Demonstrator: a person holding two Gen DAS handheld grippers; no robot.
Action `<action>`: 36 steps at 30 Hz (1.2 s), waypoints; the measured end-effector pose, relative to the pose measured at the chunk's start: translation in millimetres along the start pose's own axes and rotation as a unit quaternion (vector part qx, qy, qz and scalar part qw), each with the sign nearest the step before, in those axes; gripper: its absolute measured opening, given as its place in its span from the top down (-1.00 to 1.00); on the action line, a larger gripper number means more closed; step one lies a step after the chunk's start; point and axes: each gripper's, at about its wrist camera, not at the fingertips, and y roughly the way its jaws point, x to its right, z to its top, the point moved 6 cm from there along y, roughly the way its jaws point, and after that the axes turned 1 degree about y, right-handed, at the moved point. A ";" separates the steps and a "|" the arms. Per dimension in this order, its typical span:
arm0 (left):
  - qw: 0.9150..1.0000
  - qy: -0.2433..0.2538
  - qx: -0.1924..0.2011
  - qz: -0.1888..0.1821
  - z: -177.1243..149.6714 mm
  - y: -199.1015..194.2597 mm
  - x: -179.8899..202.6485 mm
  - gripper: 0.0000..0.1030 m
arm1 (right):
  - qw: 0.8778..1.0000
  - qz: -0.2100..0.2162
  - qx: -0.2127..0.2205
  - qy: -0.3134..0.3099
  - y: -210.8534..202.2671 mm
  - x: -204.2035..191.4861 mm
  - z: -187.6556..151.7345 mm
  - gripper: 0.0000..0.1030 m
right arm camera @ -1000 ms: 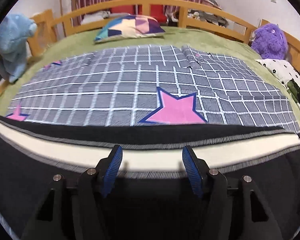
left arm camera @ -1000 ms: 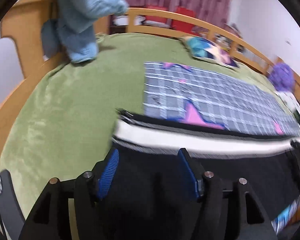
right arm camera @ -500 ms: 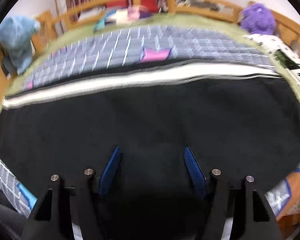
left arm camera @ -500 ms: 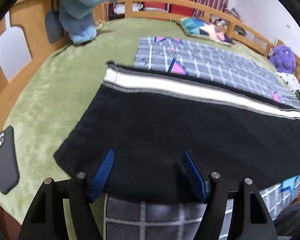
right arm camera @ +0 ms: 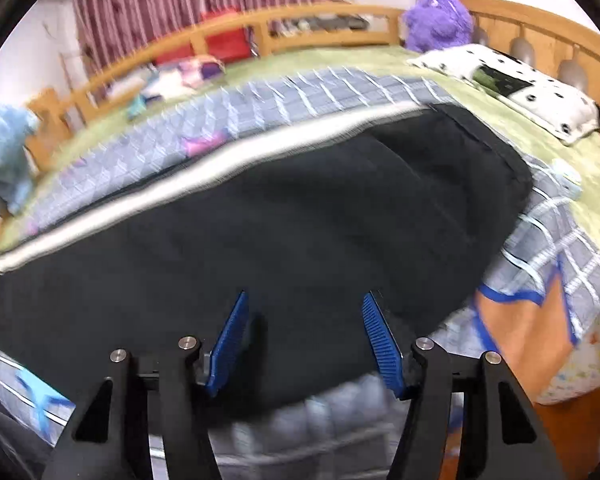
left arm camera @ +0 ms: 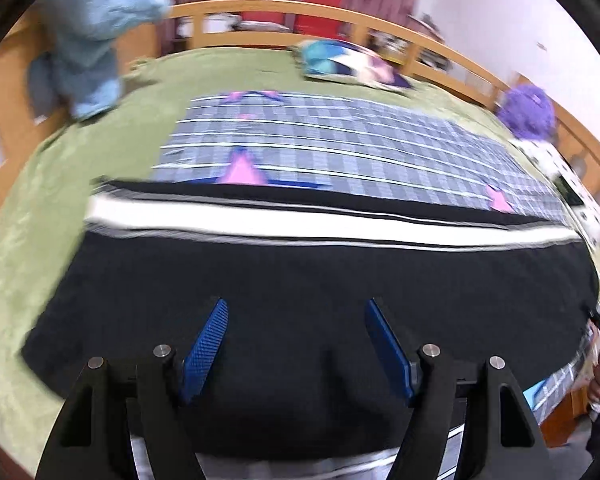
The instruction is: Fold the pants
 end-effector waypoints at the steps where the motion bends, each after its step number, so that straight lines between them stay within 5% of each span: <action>1: 1.000 0.013 -0.001 -0.013 2.9 6.5 18.3 -0.35 | 1.000 0.005 0.003 -0.006 2.4 -8.5 3.9 -0.16; 5: 0.996 0.065 -0.012 -0.052 0.1 31.1 77.1 -0.35 | 0.999 0.032 -0.017 -0.036 27.3 -52.8 5.6 -0.16; 8: 0.994 0.104 -0.034 -0.023 -21.6 54.9 94.7 -0.35 | 0.998 0.025 -0.030 -0.057 43.0 -65.1 -4.6 -0.29; 14: 0.994 0.095 -0.005 0.044 -53.2 33.6 18.2 -0.39 | 0.996 0.022 -0.027 -0.088 31.1 -59.5 -20.5 -0.31; 21: 0.992 -0.015 -0.005 0.129 -63.7 -5.4 -120.2 -0.50 | 0.999 -0.014 -0.028 -0.019 -16.8 -17.0 -36.8 -0.30; 29: 0.993 -0.032 0.005 0.118 -71.8 -30.9 -128.7 -0.47 | 0.990 0.090 -0.051 0.100 -36.0 -27.5 -83.5 -0.31; 32: 0.994 -0.032 0.005 0.108 -73.4 -35.9 -125.3 -0.47 | 0.988 0.083 -0.035 0.127 -21.8 -38.9 -83.7 -0.37; 35: 0.994 -0.027 0.008 0.108 -75.4 -43.1 -122.4 -0.47 | 0.989 0.095 -0.034 0.105 -22.4 -54.3 -78.6 0.64; 36: 0.994 -0.026 0.009 0.110 -74.2 -44.5 -121.8 -0.47 | 0.991 0.095 -0.014 0.098 -29.6 -55.4 -75.7 0.67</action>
